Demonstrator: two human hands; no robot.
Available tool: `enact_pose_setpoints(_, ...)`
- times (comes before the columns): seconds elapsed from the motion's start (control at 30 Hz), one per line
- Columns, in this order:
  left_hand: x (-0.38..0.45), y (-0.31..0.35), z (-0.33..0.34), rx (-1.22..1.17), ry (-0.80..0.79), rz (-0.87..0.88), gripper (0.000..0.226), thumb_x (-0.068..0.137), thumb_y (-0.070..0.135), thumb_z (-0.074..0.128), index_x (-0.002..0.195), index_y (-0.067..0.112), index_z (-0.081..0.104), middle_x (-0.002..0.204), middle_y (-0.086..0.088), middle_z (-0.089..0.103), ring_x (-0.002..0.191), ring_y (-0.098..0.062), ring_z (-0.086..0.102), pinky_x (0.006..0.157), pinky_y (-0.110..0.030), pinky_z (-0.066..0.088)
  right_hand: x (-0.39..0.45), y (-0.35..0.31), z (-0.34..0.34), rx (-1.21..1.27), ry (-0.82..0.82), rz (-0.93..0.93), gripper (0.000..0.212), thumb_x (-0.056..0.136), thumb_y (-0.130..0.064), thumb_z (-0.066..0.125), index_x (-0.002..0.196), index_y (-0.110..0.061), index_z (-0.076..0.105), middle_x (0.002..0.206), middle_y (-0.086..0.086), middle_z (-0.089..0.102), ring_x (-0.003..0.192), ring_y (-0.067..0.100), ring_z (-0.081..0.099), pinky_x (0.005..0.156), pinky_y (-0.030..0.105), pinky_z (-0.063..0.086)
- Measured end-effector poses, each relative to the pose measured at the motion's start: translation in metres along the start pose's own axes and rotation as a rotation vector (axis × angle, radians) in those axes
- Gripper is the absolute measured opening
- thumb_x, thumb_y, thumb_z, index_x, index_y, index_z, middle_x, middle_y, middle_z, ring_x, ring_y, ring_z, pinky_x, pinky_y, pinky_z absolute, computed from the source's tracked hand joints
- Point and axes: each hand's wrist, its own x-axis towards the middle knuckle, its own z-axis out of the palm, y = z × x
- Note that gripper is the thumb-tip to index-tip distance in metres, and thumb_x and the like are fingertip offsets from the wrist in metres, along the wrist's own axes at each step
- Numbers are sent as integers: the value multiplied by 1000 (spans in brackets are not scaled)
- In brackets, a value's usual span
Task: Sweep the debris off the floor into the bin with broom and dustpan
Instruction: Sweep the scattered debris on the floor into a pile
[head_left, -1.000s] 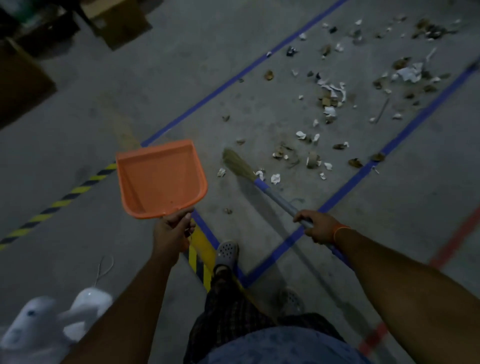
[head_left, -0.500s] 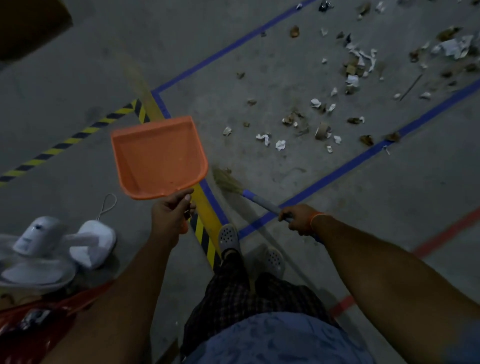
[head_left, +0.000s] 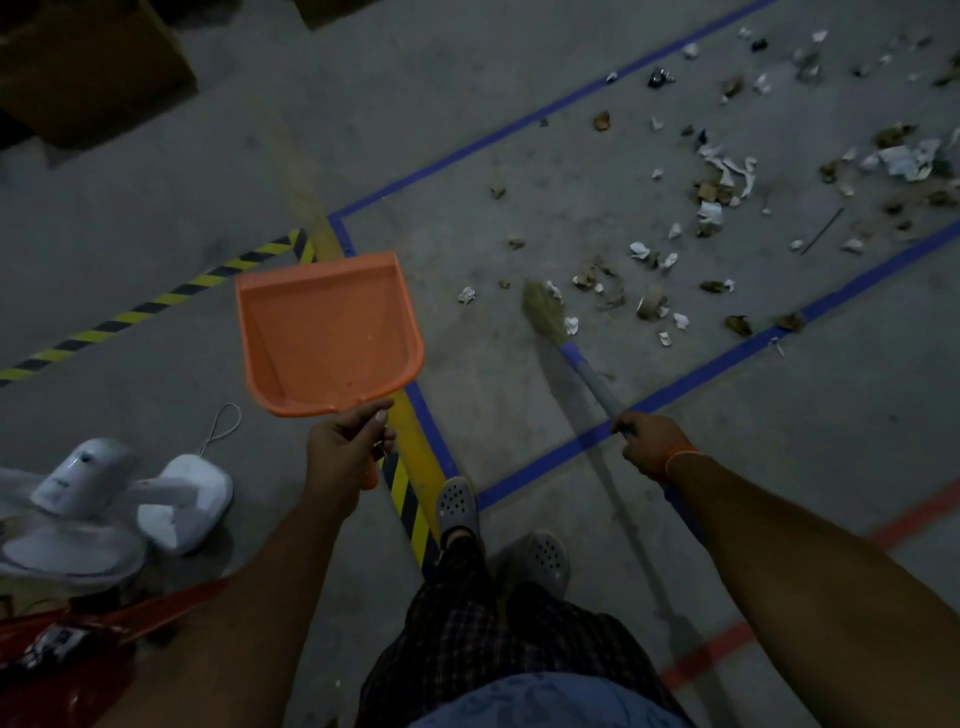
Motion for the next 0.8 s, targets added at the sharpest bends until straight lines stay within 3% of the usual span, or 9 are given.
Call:
enact_pose_setpoints(0.1,-3,1,-2,5,23,-2,23,98,0,56,118,-5,66,71,-11,65,57,-13,62,57,-23,52,-1,-10,7,40,1,-45,30,81,-2,55,92,-29,62,75,-1,58,67,20,57,64,28,48)
enact_pose_setpoints(0.23,0,0,-10,29,29,-5,23,98,3,57,117,1,69,69,-2,70,62,-14,65,61,-25,54,15,-48,23,6,-58,-119,32,83,-6,57,100,-31,66,94,5,64,73,21,61,66,27,51)
enact_pose_setpoints(0.43,27,2,-21,8,15,-20,23,96,2,58,117,0,69,69,-7,69,62,-15,62,59,-23,52,59,-122,51,-85,-175,-179,36,87,-6,54,118,-21,66,117,12,64,99,30,64,83,32,54)
enact_pose_setpoints(0.6,63,6,-25,13,7,-22,22,96,1,59,114,2,71,70,-6,69,63,-14,64,60,-24,53,108,-141,37,-60,-173,-52,35,85,-5,56,115,-20,69,120,12,64,102,30,65,88,36,56)
enact_pose_setpoints(0.8,102,13,-4,19,-27,-37,20,96,1,59,111,4,71,68,-8,68,61,-14,63,57,-26,51,159,-101,-27,-46,-21,99,34,84,-7,58,114,-17,69,116,13,68,102,33,67,93,40,54)
